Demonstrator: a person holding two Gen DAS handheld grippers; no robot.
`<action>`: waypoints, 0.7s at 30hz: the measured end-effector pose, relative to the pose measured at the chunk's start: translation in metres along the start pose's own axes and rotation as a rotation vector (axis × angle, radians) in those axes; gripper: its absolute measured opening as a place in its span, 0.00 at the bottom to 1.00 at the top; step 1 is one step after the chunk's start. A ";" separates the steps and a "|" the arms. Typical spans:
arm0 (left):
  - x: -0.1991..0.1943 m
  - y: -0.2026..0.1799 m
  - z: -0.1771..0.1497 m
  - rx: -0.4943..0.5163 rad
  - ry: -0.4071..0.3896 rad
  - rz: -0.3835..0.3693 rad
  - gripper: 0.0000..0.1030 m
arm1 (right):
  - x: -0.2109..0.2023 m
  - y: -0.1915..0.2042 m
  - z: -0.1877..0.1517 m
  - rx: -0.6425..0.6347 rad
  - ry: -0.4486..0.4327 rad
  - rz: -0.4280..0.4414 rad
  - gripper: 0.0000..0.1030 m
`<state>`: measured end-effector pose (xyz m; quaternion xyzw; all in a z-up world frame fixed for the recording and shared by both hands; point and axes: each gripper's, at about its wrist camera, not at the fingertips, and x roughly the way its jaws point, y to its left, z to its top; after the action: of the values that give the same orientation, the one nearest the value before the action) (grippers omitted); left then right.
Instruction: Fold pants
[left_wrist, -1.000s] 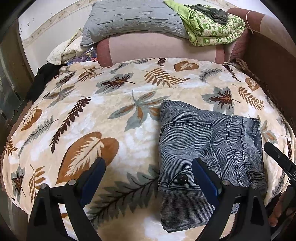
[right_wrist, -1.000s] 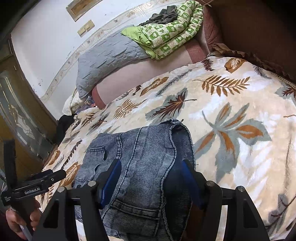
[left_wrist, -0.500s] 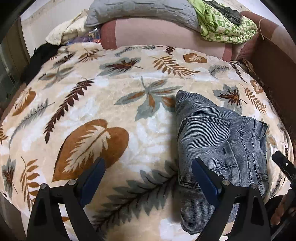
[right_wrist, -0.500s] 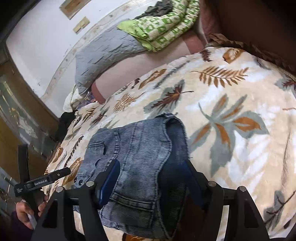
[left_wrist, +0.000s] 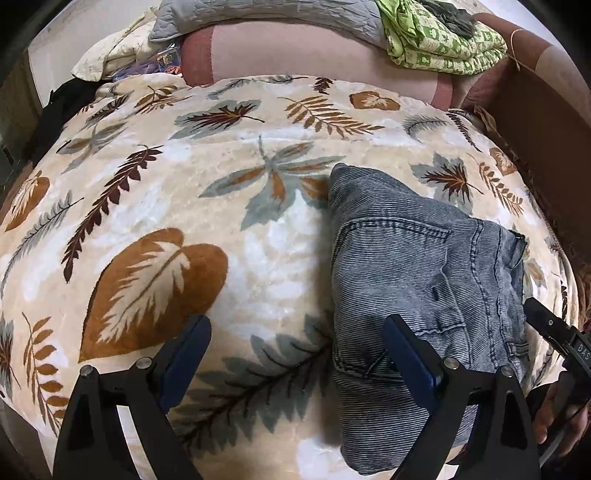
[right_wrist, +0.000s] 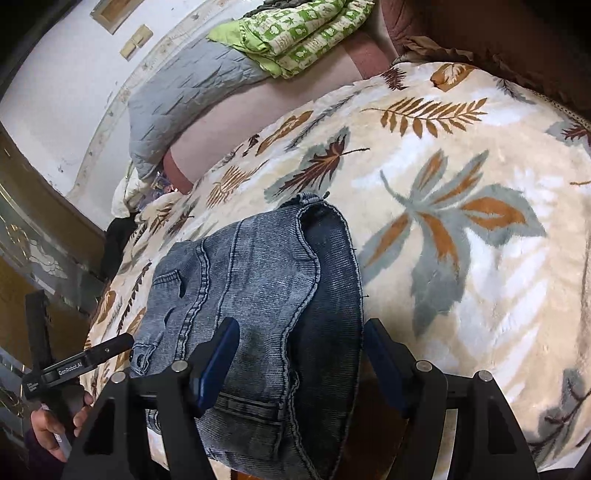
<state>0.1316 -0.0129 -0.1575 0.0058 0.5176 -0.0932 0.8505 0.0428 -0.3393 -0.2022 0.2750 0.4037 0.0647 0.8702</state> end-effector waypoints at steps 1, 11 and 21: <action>0.000 -0.002 0.000 0.004 -0.001 0.003 0.92 | 0.000 -0.001 0.000 0.004 -0.001 0.002 0.71; -0.006 -0.012 0.004 0.028 -0.027 -0.021 0.92 | -0.004 -0.009 0.003 0.047 -0.031 -0.011 0.71; -0.009 -0.012 0.005 0.031 -0.035 -0.026 0.92 | -0.001 -0.007 0.003 0.063 -0.026 0.020 0.71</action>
<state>0.1307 -0.0236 -0.1464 0.0104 0.5009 -0.1124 0.8581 0.0439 -0.3474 -0.2037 0.3068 0.3914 0.0569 0.8657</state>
